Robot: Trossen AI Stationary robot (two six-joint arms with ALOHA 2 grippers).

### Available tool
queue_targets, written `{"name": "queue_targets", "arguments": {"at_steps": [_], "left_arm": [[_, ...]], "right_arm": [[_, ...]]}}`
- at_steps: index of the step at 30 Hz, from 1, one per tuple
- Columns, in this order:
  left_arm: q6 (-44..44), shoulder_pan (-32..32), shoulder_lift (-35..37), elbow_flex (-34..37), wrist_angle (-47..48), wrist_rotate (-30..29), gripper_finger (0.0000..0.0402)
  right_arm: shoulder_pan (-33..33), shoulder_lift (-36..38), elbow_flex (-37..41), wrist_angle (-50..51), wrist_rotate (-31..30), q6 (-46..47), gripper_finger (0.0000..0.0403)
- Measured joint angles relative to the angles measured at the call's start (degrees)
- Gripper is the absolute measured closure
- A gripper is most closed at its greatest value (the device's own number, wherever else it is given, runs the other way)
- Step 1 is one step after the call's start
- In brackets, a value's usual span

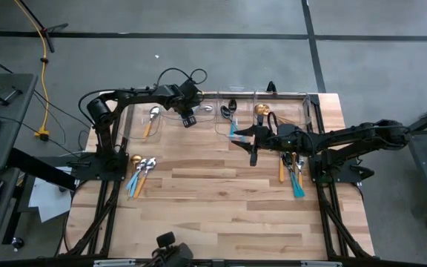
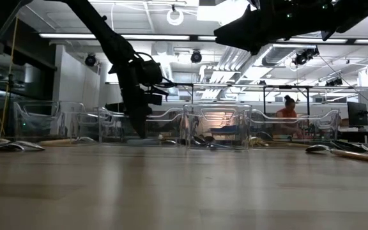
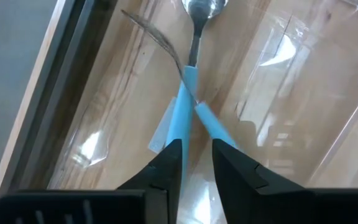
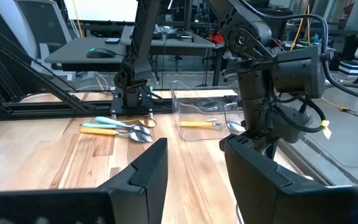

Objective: Sort silverware by color (type)
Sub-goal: Put the blue spoon into the middle left transparent bin, then put the yellow spoon into the left transparent bin

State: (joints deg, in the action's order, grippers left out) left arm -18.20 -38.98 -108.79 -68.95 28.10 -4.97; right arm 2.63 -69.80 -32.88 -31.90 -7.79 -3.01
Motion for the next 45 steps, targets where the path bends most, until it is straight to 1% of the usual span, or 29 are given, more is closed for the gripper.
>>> {"name": "queue_targets", "arguments": {"at_steps": [4, 7, 10, 14, 16, 19, 22, 24, 28, 32, 34, 37, 39, 41, 43, 45], "left_arm": [[0.1, 0.0, 0.2, 0.0, 0.5, -0.2, 0.0298], [-0.2, 0.0, 1.2, 0.2, 1.1, -1.7, 0.0281], [-0.2, 0.0, 4.5, 0.3, 1.2, -2.7, 0.0270], [0.2, -0.1, 11.1, 0.2, 0.8, -2.6, 0.0264], [1.9, -0.1, 15.0, 0.2, 0.2, -0.9, 0.0264], [6.5, -0.1, 20.8, 1.0, -3.4, 5.3, 0.0265], [12.4, 0.8, 26.7, 5.6, -11.4, 12.8, 0.0266], [14.9, 2.6, 30.4, 10.6, -18.5, 16.6, 0.0265], [18.6, 7.7, 36.6, 23.0, -32.7, 19.8, 0.0266], [21.6, 15.3, 40.3, 36.6, -48.6, 20.0, 0.0266], [22.5, 19.4, 41.1, 43.1, -59.5, 20.2, 0.0266], [22.1, 24.3, 41.2, 50.5, -75.7, 19.5, 0.0268], [21.7, 26.3, 41.2, 53.7, -83.8, 19.4, 0.0268], [21.6, 27.4, 41.2, 55.5, -89.5, 19.3, 0.0268], [21.1, 28.0, 41.2, 56.0, -91.5, 19.2, 0.0268], [20.6, 28.0, 41.2, 56.0, -91.3, 19.2, 0.0268]], "right_arm": [[0.0, 0.0, 0.0, 0.0, 0.0, 0.0, 0.0258], [0.0, 0.0, 0.0, 0.0, 0.0, 0.0, 0.0258], [0.0, 0.0, 0.0, 0.0, 0.0, 0.0, 0.0258], [0.0, 0.0, 0.0, 0.0, 0.0, 0.0, 0.0258], [0.0, 0.0, 0.0, 0.0, 0.0, 0.0, 0.0258], [0.0, 0.0, 0.0, 0.0, 0.0, 0.0, 0.0258], [0.0, 0.0, 0.0, 0.0, 0.0, 0.2, 0.0258], [0.0, 0.0, 0.0, 0.0, 0.0, 0.2, 0.0258], [0.0, 0.0, 0.0, 0.0, 0.0, 0.2, 0.0258], [0.0, 0.0, 0.0, 0.0, 0.0, 0.2, 0.0258], [0.0, 0.0, 0.0, 0.0, 0.0, 0.2, 0.0258], [0.0, 0.0, 0.0, 0.0, 0.0, 0.2, 0.0258], [0.0, 0.0, 0.0, 0.0, 0.0, 0.2, 0.0258], [0.0, 0.0, 0.0, 0.0, 0.0, 0.2, 0.0258], [0.0, 0.0, 0.0, 0.0, 0.0, 0.2, 0.0258], [0.0, 0.0, 0.0, 0.0, 0.0, 0.2, 0.0258]]}}
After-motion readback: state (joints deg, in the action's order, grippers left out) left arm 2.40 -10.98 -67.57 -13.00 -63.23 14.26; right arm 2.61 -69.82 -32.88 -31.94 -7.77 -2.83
